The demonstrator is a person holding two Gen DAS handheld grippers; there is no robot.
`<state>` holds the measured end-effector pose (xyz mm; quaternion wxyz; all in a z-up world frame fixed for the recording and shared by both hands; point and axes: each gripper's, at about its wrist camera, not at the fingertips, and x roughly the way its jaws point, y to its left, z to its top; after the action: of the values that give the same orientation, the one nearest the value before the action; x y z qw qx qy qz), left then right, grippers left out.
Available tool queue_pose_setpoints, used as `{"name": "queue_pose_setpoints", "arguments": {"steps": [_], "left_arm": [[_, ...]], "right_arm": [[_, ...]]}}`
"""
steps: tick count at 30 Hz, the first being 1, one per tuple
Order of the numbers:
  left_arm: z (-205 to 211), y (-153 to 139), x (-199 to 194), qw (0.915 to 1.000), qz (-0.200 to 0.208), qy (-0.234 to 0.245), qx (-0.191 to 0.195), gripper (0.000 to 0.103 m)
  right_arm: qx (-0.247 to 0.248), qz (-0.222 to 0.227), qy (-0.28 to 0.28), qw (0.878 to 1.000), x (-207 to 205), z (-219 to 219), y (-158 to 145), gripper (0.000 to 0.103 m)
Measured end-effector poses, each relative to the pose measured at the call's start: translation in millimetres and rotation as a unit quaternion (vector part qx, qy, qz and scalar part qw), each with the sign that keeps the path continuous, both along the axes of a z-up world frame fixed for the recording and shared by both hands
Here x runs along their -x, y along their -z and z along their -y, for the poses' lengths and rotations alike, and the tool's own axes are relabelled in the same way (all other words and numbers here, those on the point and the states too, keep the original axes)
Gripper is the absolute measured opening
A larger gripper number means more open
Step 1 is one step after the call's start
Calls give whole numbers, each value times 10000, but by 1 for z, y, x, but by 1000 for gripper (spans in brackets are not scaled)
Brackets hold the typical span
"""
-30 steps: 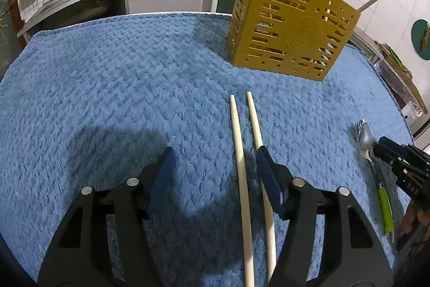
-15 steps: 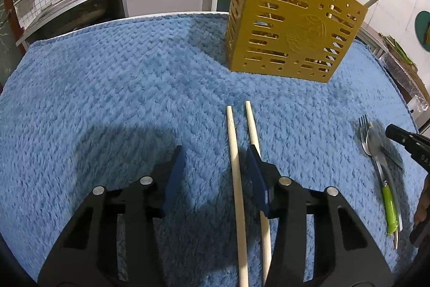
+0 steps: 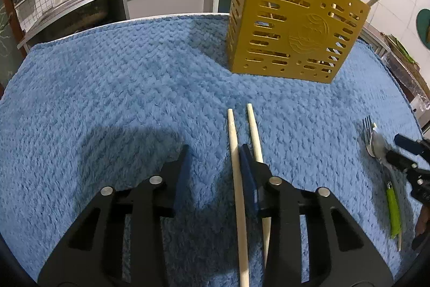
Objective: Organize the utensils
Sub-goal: 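Grasp the dark grey spoon with the right tool while the left tool grasps a chopstick, then lift the grey spoon with the right tool while the left tool lifts its chopstick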
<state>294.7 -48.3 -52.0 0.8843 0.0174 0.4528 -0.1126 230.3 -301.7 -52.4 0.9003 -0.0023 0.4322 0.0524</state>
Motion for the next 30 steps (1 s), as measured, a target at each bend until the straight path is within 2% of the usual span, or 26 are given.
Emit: {"name": "queue_pose_setpoints", "arguments": {"steps": [1,2,5,8,13,18,22,30], "left_arm": [[0,0,-1,10000,-12,-2,13,34],[-1,0,-1,10000,-22,-4,21,34],[-1,-1,-3,10000,-42,-8,30,32],[-2,-1,-4,10000,-61,-9,52,30],[-4,-1,-8,9999,-78,-17,66,27],[-7,-1,-8,9999,-86,-17,86,23],[-10,-3,-8,9994,-186,15,286,11],[0,-1,-9,9997,-214,49,107,11]], "right_arm": [[45,-64,6,10000,-3,-2,3,41],[102,-92,37,9999,-5,-3,5,30],[-3,-78,273,9996,-13,2,6,22],[-488,-194,567,9970,-19,16,4,6],[-672,-389,1020,9917,-25,33,1,5],[-817,-439,1086,9898,-28,44,5,7],[-1010,-460,1192,9867,-29,54,9,8],[-884,-561,1073,9887,-47,51,14,10]]}}
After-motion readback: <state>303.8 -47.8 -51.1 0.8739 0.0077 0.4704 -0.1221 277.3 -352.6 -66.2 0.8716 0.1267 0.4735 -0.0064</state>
